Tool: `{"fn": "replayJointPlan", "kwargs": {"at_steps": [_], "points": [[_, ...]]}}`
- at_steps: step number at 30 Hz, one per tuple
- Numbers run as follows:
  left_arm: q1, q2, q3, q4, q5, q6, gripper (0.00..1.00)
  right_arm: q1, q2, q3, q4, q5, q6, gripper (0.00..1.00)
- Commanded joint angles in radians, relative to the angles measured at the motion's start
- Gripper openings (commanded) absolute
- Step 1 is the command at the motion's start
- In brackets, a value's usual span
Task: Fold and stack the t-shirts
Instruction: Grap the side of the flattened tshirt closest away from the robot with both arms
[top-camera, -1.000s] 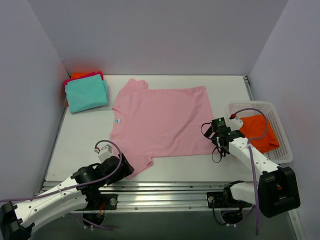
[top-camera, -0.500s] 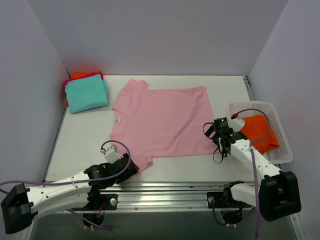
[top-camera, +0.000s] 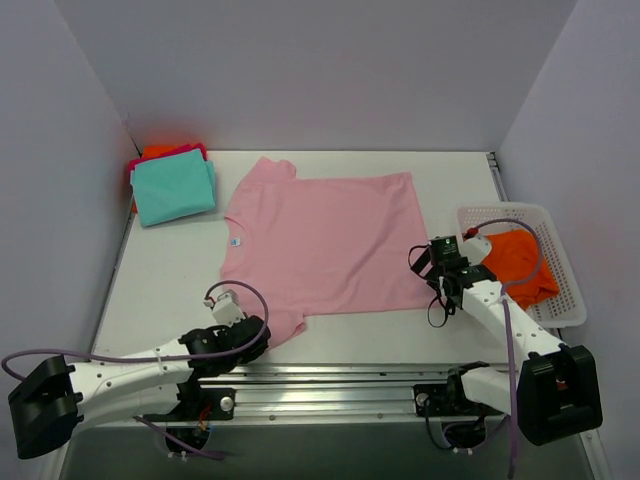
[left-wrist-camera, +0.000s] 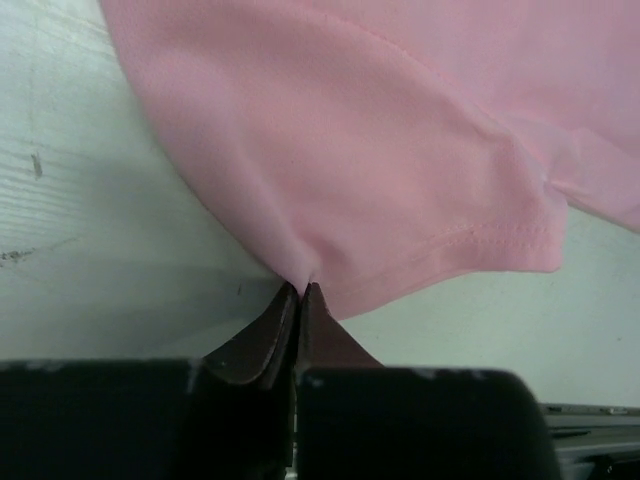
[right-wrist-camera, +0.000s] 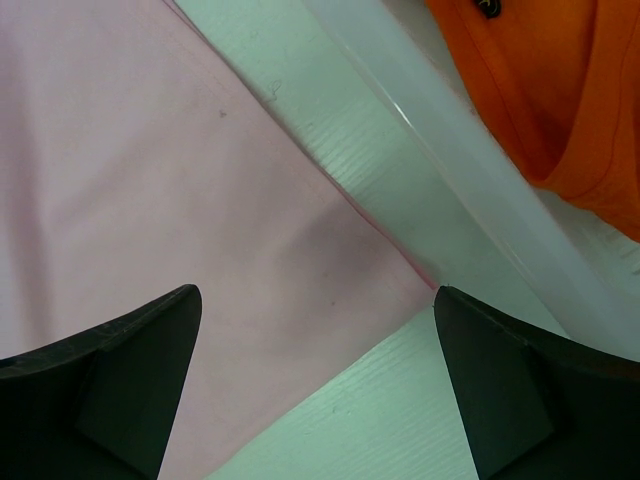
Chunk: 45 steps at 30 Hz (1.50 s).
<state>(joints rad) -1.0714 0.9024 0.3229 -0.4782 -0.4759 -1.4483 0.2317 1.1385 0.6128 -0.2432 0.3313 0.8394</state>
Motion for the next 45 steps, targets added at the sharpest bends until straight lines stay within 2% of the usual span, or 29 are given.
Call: {"fn": "replayJointPlan", "kwargs": {"at_steps": [1,3,4,8,14,20,26,32,34,36,45], "points": [[0.033,0.032,0.031,0.0,-0.099,0.06,0.02,-0.02,-0.017,-0.015,0.001,-0.015,-0.003,0.98],[0.092,0.038,0.056,0.022,-0.102,0.15,0.02,-0.035,-0.006,-0.025,0.007,-0.034,0.003,0.98],[0.173,0.036,0.056,0.073,-0.069,0.19,0.02,-0.048,-0.002,-0.025,-0.004,-0.037,0.009,0.98],[0.359,0.049,0.041,0.211,0.023,0.345,0.02,-0.058,-0.02,-0.053,-0.018,-0.046,0.056,0.96],[0.471,0.187,0.059,0.361,0.106,0.434,0.02,-0.054,-0.014,-0.105,-0.041,-0.103,0.128,0.89],[0.478,0.268,0.051,0.46,0.129,0.436,0.02,-0.045,-0.075,-0.117,-0.106,-0.086,0.164,0.87],[0.482,0.26,0.051,0.455,0.123,0.445,0.02,-0.037,-0.082,-0.131,-0.123,-0.08,0.184,0.77],[0.481,0.228,0.045,0.435,0.111,0.443,0.02,-0.003,-0.118,-0.163,-0.123,-0.072,0.227,0.62],[0.482,0.219,0.047,0.421,0.112,0.444,0.02,0.004,-0.121,-0.165,-0.123,-0.071,0.233,0.51],[0.481,0.204,0.047,0.408,0.112,0.444,0.02,0.011,-0.114,-0.16,-0.125,-0.058,0.23,0.45],[0.482,0.109,0.036,0.343,0.1,0.44,0.02,0.02,-0.02,-0.122,-0.122,-0.029,0.218,0.47]]}}
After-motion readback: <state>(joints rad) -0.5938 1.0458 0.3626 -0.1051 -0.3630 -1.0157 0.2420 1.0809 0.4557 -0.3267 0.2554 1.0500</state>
